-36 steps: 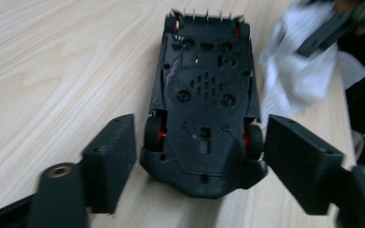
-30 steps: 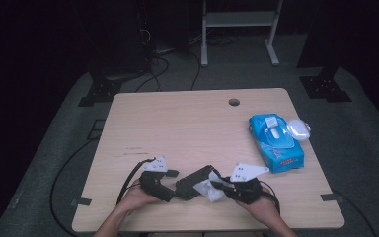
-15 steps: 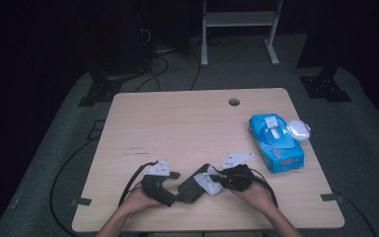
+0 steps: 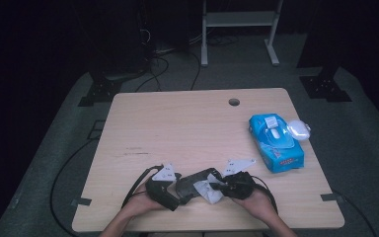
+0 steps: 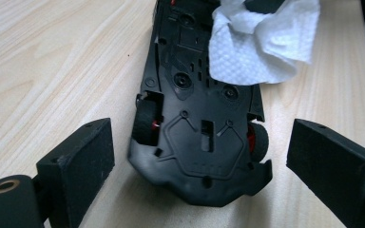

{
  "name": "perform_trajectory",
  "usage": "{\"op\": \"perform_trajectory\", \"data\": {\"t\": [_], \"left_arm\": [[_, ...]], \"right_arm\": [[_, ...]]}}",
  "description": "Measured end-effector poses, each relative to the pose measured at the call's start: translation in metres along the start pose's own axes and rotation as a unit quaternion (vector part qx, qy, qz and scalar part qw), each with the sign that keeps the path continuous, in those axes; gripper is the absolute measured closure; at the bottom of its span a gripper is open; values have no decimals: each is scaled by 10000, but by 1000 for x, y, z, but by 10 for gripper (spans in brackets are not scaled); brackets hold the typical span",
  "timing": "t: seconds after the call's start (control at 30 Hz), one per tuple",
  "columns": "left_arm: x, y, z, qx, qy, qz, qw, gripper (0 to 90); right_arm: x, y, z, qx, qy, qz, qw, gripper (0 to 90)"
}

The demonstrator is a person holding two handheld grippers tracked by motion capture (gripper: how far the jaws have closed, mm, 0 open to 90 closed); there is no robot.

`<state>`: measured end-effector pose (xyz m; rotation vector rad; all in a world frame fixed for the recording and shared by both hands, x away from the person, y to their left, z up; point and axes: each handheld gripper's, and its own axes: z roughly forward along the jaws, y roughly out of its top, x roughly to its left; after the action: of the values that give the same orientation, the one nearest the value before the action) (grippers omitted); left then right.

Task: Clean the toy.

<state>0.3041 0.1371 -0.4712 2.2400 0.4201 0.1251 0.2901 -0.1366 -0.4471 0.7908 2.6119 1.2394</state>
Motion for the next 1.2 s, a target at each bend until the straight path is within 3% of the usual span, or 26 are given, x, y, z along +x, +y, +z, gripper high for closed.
{"op": "perform_trajectory", "data": {"t": [0.27, 0.33, 0.4, 0.43, 0.6, 0.8, 0.9, 1.0, 1.1, 1.2], "left_arm": [[-3, 3, 12, 342, 266, 311, 9986, 74], [-3, 4, 13, 352, 384, 488, 9974, 120], [0, 4, 13, 282, 279, 503, 9979, 192], [2, 5, 13, 288, 330, 541, 9976, 233], [12, 10, 18, 341, 364, 671, 9965, 238], [27, 17, 24, 333, 284, 652, 9969, 239], [30, 19, 25, 361, 178, 692, 9968, 240], [28, 18, 24, 370, 19, 821, 9959, 240], [29, 17, 23, 298, 17, 727, 9969, 240], [32, 15, 22, 295, 40, 622, 9976, 239]], "right_arm": [[1, -2, 0, -44, 45, 174, 9998, 810], [1, -3, 0, -67, 54, 169, 9998, 810], [1, -3, 0, -83, 56, 190, 9998, 810], [0, -2, 0, -79, 26, 179, 9998, 810], [-4, 0, 3, -102, -101, 209, 9997, 809], [-14, 9, 6, -68, -264, 265, 9993, 809], [-10, 22, 13, -161, -278, 166, 9993, 809], [-1, 33, 31, -140, -328, -94, 9993, 808], [3, 35, 39, -96, -423, -306, 9986, 808], [0, 32, 32, -43, -705, -401, 9967, 808]]}}
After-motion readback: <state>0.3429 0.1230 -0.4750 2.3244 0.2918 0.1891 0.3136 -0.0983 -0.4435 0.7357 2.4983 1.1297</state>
